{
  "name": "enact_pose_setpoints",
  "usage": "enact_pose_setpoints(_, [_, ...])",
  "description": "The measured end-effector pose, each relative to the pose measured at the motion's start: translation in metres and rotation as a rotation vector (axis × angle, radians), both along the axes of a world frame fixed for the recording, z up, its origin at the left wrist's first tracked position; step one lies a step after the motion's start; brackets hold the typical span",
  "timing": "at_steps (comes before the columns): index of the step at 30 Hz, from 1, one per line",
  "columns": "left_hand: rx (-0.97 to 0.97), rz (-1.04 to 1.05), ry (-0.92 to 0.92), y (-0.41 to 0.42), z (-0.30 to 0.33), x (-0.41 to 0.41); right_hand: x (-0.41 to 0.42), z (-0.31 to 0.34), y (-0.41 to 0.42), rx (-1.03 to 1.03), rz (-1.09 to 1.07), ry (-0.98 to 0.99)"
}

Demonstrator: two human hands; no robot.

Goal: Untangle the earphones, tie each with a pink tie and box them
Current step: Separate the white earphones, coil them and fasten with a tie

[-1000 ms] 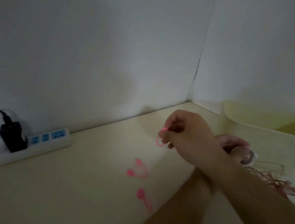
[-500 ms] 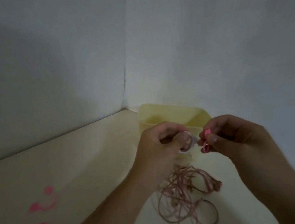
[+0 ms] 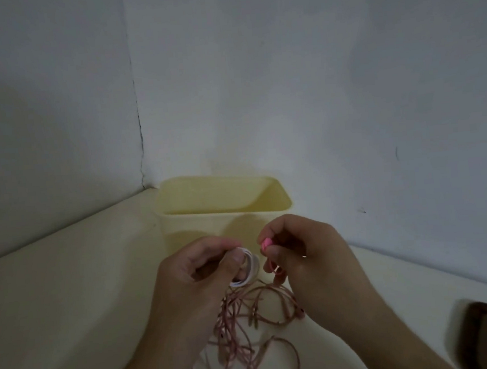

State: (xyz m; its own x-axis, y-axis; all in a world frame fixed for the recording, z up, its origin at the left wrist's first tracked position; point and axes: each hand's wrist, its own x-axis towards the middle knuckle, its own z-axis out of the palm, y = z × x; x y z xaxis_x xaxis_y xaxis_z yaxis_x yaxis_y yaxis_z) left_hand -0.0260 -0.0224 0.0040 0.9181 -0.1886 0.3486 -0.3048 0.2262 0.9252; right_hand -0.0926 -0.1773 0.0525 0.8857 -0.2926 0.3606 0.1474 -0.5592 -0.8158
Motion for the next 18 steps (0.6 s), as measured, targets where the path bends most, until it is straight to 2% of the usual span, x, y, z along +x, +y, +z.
enact_pose_setpoints(9, [-0.006, -0.015, -0.022, 0.0012, 0.0028, -0.0022, 0.0007, -0.0025, 0.0055, 0.012, -0.032, -0.012])
enact_pose_setpoints(18, [-0.038, -0.094, -0.034, 0.0008, 0.0064, -0.0065, -0.0047, -0.0017, 0.0113, -0.207, -0.042, -0.133])
